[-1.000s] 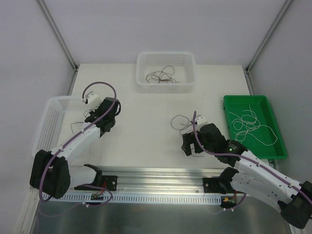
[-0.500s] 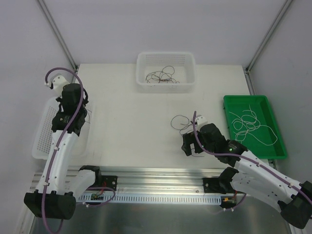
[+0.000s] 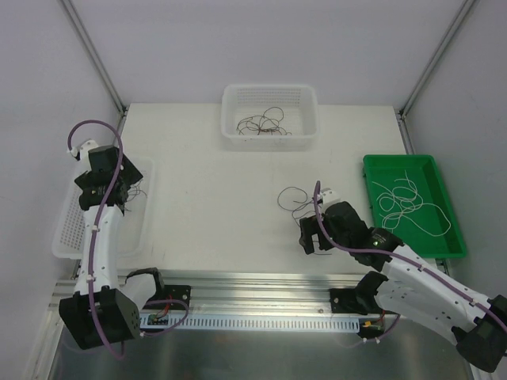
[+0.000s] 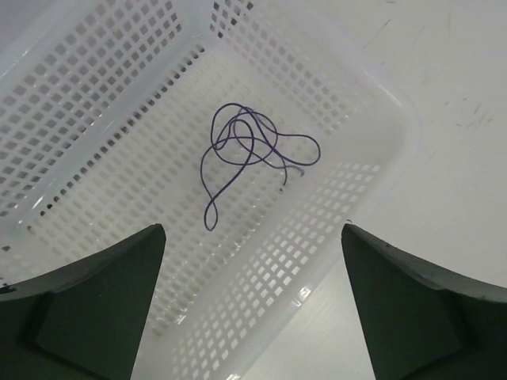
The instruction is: Untangle the cables
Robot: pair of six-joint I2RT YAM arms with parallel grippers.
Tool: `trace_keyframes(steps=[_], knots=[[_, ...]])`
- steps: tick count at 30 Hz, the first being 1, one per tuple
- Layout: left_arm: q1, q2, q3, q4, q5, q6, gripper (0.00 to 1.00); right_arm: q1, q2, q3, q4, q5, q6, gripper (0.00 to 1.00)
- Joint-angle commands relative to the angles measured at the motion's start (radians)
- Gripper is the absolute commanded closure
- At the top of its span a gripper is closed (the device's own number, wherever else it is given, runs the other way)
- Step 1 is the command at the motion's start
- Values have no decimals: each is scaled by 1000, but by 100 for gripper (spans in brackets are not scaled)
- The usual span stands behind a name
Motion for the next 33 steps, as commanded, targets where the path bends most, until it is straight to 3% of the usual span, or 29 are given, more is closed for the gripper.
trace_keyframes(steps=[1, 7, 11, 15, 24, 31, 33], knots=[[6, -78, 20, 26, 127, 42, 2, 5, 14, 66, -49, 64, 41, 2], [-12, -179, -20, 54, 458, 116, 1, -64, 111, 143, -120, 143, 98, 2], [-103, -235, -96, 100, 624, 153, 1, -158, 180, 178, -137, 128, 116, 3], [-225, -265, -165, 123, 632, 210, 1, -224, 274, 209, -119, 110, 132, 9], [-293, -287, -201, 129, 697, 185, 1, -259, 482, 194, -14, 59, 185, 29], [-305, -284, -205, 131, 724, 184, 1, -262, 530, 148, 38, 59, 193, 62], [-307, -275, -204, 132, 736, 181, 1, -264, 536, 143, 47, 64, 187, 66]])
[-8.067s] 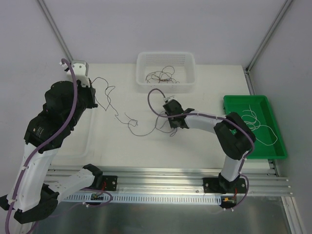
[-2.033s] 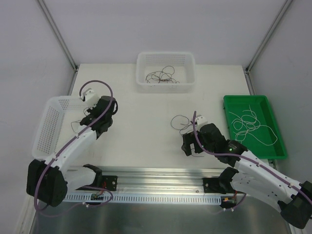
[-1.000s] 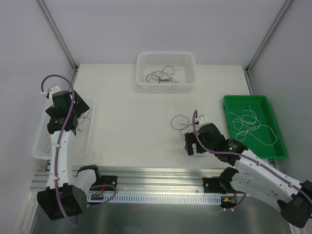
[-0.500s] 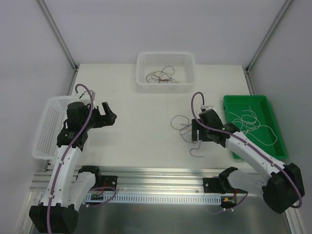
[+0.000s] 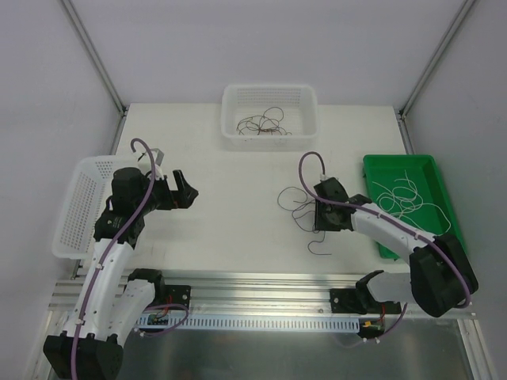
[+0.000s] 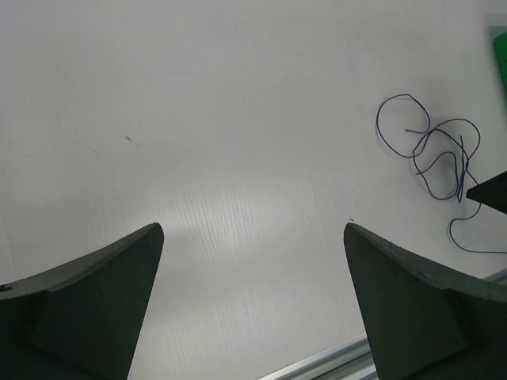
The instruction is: Untangle the cables
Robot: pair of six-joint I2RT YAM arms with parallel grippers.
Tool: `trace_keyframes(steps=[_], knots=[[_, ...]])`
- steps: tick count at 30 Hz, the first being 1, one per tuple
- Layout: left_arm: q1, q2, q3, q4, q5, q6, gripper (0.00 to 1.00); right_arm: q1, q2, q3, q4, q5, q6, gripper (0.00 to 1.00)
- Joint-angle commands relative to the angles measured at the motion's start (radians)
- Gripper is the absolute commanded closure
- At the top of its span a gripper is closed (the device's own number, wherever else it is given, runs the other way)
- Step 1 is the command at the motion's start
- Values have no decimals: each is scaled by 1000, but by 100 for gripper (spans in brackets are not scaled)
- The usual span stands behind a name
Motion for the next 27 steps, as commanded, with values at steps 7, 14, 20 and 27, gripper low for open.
trace_keyframes(steps=[7, 14, 20, 27], knots=[[-20, 17, -6, 38, 57, 12, 1, 20, 32, -17, 41, 23, -3, 99], [-36, 48, -9, 41, 91, 9, 1, 113, -11, 83, -66, 108, -29, 99], [-40, 49, -9, 41, 88, 12, 1, 251, -120, 205, -95, 85, -93, 99], [-50, 66, -14, 65, 183, -3, 1, 393, -186, 419, -112, -23, -199, 99]])
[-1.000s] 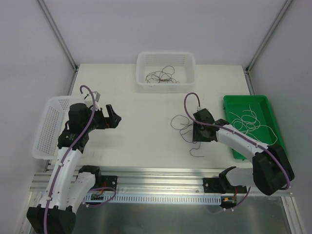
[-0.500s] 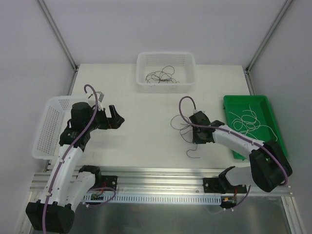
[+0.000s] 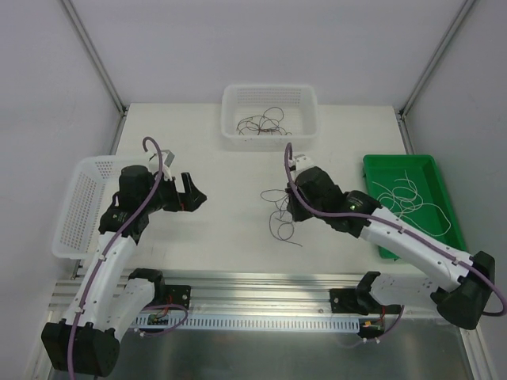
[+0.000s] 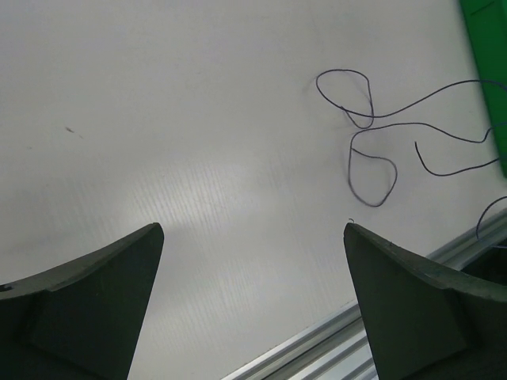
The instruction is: Untangle the cables
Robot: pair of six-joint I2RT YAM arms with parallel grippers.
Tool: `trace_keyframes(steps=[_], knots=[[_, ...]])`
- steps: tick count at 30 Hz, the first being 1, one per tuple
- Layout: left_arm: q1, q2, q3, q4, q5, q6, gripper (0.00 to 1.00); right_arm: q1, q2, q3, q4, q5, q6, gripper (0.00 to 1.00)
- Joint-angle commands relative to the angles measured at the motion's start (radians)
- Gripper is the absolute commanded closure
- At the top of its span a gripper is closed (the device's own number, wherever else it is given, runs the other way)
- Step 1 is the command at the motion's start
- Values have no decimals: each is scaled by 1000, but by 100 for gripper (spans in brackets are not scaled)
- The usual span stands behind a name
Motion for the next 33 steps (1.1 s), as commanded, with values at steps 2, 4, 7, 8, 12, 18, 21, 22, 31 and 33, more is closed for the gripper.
trace_keyframes(steps=[2, 4, 7, 8, 12, 18, 21, 22, 31, 33], knots=[[-20, 19, -4, 63, 126, -13, 1, 92, -63, 205, -38, -55, -129, 99], [-32, 25, -3, 66, 137, -25, 1, 121, -105, 259, -35, -70, -174, 99], [-49, 19, -14, 78, 152, -74, 1, 123, -152, 319, 5, -120, -218, 99], [-67, 18, -23, 86, 155, -90, 1, 121, -164, 324, 19, -68, -246, 99], [-165, 0, -50, 132, 109, -159, 1, 121, -74, 477, -195, 125, -238, 99], [-342, -24, -116, 239, 5, -213, 1, 120, -124, 338, -108, 23, -202, 99], [-434, -14, -141, 328, -52, -196, 1, 120, -133, 313, -94, -12, -196, 99], [-452, -4, -141, 354, -72, -188, 1, 120, -132, 312, -96, -17, -196, 99], [-606, 142, -112, 434, -209, -190, 1, 121, -185, 309, -111, -40, -194, 99], [-623, 159, -104, 460, -199, -196, 1, 121, -205, 293, -104, -49, -193, 99]])
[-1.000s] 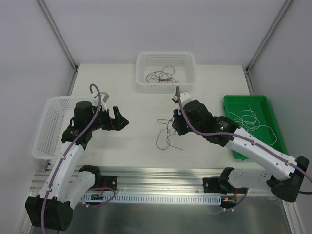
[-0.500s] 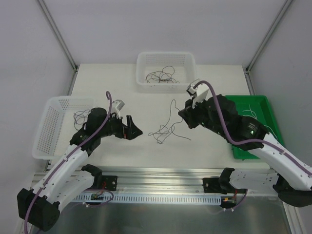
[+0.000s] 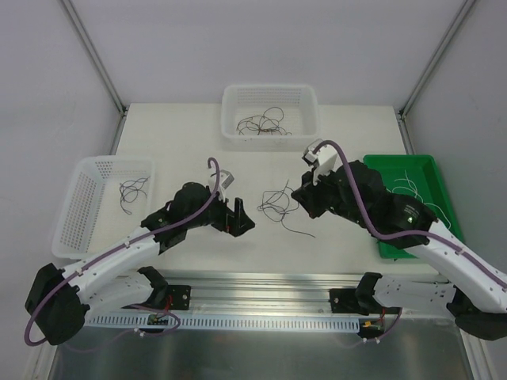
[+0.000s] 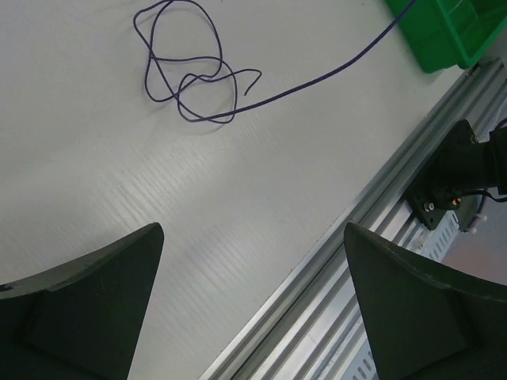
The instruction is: Untangle the cables
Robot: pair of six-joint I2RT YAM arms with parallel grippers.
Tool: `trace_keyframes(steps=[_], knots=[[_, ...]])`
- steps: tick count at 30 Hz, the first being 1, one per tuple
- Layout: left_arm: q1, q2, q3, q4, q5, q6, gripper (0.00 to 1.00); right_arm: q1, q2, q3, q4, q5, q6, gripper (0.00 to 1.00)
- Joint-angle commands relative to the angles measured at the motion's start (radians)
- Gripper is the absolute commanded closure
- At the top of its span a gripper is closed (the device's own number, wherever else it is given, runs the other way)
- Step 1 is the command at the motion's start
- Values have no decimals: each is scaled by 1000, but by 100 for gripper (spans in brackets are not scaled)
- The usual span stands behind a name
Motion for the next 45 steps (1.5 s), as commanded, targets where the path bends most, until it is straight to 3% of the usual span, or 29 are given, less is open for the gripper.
trace_keyframes(steps=[1, 5, 13, 18, 21, 24, 25, 27, 29, 31, 33, 34, 35, 38, 41, 45], knots=[[-27, 28, 34, 97, -47, -8, 1, 1, -79, -9, 28, -47, 3, 99], [-97, 66, 58, 151, -90, 80, 1, 1, -113, -23, 42, -89, 11, 99], [-203, 166, 46, 424, -67, 298, 1, -1, -133, -49, 68, -138, 29, 99], [-239, 252, 92, 459, -82, 398, 2, 1, -140, -77, 99, -166, 48, 99], [-252, 298, 115, 476, -122, 429, 7, 1, -146, -83, 105, -161, 51, 99], [-256, 307, 118, 488, -142, 435, 32, 1, -159, -100, 104, -147, 52, 99], [-257, 301, 116, 494, -147, 437, 54, 1, -162, -107, 102, -140, 52, 99], [-257, 275, 113, 488, -179, 440, 82, -1, -177, -126, 104, -117, 55, 99], [-257, 243, 124, 438, -213, 443, 100, -1, -194, -164, 101, -66, 58, 98], [-257, 183, 170, 306, -287, 446, 100, -1, -202, -213, 93, 3, 61, 93], [-257, 136, 251, 199, -352, 451, 100, -7, -206, -248, 82, 67, 71, 77], [-256, 122, 282, 69, -412, 455, 100, -10, -208, -276, 78, 84, 77, 69], [-256, 102, 315, 13, -438, 458, 100, -14, -206, -291, 75, 93, 83, 54], [-254, 77, 455, -217, -493, 438, 100, -17, -202, -340, 79, 117, 91, 30], [-251, 65, 586, -379, -494, 409, 100, -16, -199, -374, 94, 130, 115, 19], [-251, 63, 698, -528, -516, 311, 100, -17, -189, -411, 131, 152, 104, 15]])
